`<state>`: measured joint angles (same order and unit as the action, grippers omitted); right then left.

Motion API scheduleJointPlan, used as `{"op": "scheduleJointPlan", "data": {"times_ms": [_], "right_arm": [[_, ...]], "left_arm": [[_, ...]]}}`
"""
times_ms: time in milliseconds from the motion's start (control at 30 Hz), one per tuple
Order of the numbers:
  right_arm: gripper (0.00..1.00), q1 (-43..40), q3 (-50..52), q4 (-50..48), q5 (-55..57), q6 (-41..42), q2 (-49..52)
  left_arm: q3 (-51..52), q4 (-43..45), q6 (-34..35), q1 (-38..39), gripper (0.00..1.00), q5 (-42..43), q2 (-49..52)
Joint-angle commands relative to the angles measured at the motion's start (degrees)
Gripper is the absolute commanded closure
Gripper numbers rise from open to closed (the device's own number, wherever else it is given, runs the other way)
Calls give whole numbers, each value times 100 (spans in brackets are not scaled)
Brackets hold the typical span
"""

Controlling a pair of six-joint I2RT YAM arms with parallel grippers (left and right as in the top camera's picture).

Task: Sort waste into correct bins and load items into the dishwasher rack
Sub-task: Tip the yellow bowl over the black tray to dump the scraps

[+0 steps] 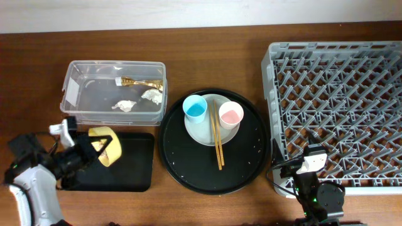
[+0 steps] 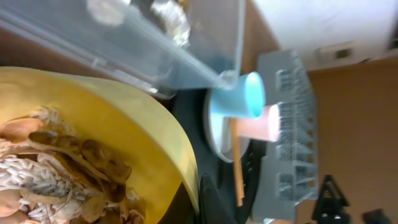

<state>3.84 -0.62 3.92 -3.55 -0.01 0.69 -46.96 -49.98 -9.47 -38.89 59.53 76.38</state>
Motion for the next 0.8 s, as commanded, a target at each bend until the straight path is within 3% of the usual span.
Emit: {"op": "scheduleJointPlan", "data": {"times_ms": [0,300,767], "right_arm": [[2,22,31,22,-50,24,-33],[2,22,31,22,-50,24,-33],[2,22,31,22,-50,24,-33]], "left_arm": [[136,24,-415,-396,99,1012,-96],[212,4,-415,-866,100,2122,-96],[874,348,-522,-1639,100,2153,-96]]}}
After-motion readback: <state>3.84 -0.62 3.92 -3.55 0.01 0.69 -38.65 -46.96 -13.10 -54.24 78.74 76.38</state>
